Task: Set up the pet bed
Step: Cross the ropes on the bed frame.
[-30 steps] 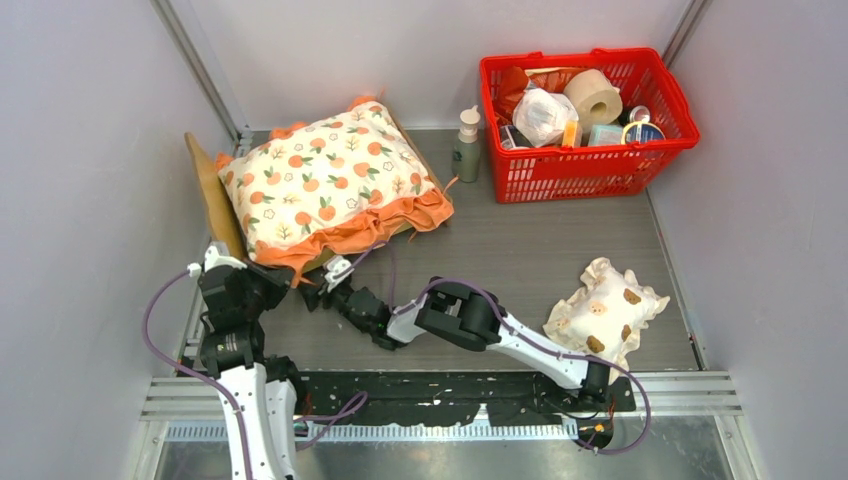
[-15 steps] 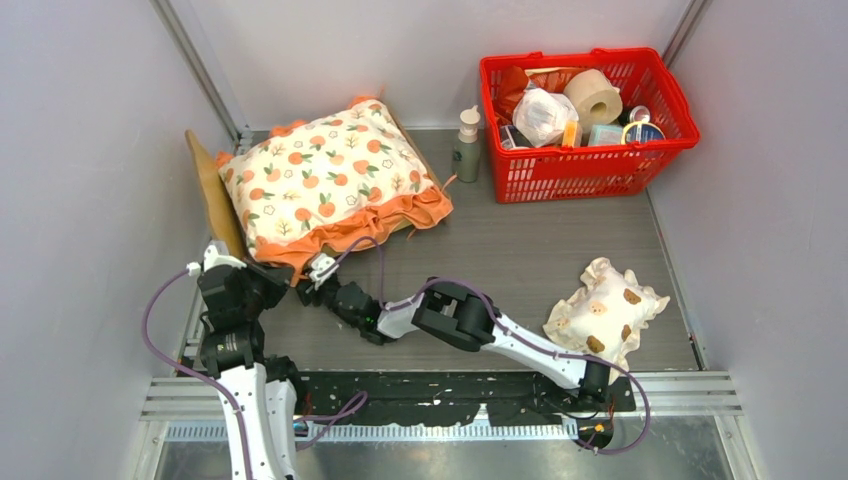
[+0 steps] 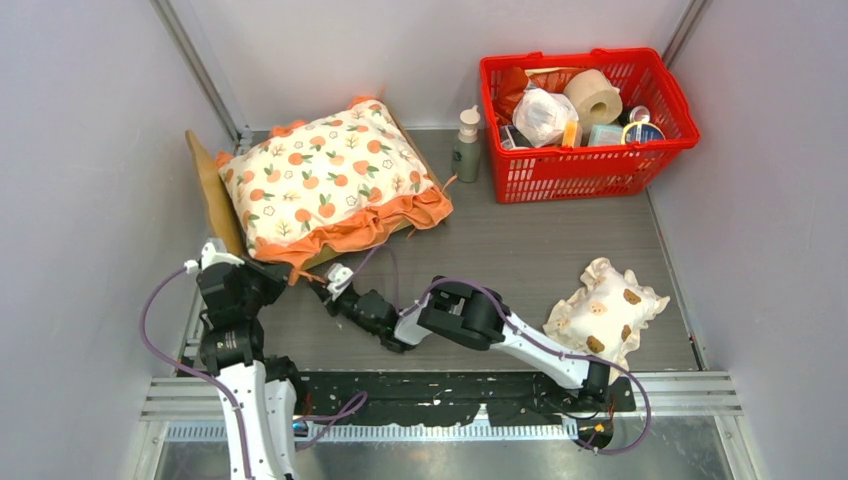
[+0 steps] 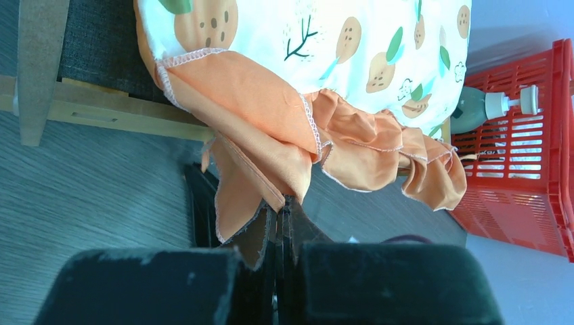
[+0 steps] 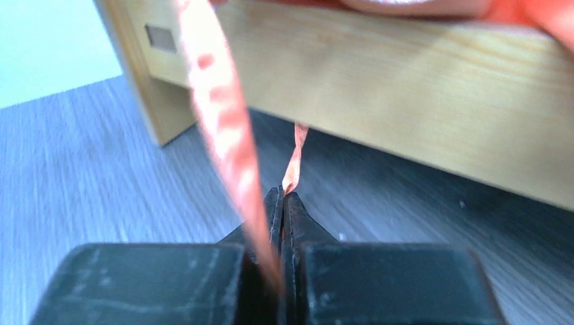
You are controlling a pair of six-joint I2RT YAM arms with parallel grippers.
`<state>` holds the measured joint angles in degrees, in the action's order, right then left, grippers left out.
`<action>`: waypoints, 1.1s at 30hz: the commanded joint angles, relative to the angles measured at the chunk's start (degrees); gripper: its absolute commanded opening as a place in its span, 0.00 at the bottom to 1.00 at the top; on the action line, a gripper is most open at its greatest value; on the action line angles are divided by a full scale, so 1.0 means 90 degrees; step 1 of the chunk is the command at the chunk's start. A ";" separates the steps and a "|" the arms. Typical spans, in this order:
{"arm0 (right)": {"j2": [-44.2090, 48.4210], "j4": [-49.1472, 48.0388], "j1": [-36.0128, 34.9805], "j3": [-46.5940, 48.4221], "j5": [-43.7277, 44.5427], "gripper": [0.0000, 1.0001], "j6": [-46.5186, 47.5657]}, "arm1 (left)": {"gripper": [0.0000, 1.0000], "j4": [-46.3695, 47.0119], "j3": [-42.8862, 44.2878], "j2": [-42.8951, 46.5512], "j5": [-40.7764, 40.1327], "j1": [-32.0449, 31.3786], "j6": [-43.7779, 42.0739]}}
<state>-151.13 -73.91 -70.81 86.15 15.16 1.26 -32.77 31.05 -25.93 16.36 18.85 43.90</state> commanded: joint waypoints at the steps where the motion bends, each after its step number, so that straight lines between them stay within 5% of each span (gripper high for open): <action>1: 0.0537 -0.0653 -0.0054 -0.1154 -0.0518 0.05 0.0261 | 0.00 0.0652 0.0020 -0.0199 0.0126 -0.0015 0.0127; 14: 0.2547 -0.0518 -0.0536 -0.3177 -0.1031 0.05 0.0512 | 0.00 0.0421 0.0031 -0.0231 0.0550 -0.0015 -0.0386; 19: 0.3029 0.0608 -0.0674 -0.3088 -0.1114 0.05 0.0247 | 0.00 -0.0889 0.0117 0.0103 -0.0678 0.0023 -0.0912; 23: 0.3210 0.0925 -0.0697 -0.3017 -0.1009 0.05 -0.0039 | 0.00 -0.1193 -0.0096 0.0875 -0.1150 0.0106 -0.0451; 33: 0.4037 0.1855 -0.0645 -0.2908 -0.0979 0.05 -0.0687 | 0.00 -0.1673 -0.0077 0.0784 -0.1219 0.0144 0.0908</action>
<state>-123.26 -59.68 -76.01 58.72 7.90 -1.15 -46.06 29.65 -18.90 7.49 19.57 47.37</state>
